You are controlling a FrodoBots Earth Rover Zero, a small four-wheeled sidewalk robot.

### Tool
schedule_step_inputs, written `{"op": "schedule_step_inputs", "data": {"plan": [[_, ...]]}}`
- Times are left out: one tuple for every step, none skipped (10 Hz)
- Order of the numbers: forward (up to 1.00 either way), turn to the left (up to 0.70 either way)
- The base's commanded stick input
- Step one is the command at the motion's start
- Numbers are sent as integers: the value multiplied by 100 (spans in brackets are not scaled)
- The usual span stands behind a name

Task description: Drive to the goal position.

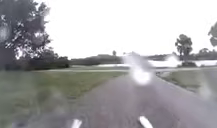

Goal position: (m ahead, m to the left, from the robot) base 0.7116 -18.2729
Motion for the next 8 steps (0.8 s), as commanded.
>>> {"op": "schedule_step_inputs", "data": {"plan": [[70,0],[70,-5],[70,-10],[70,-19],[70,-35],[70,-35],[70,-35],[70,-11]]}}
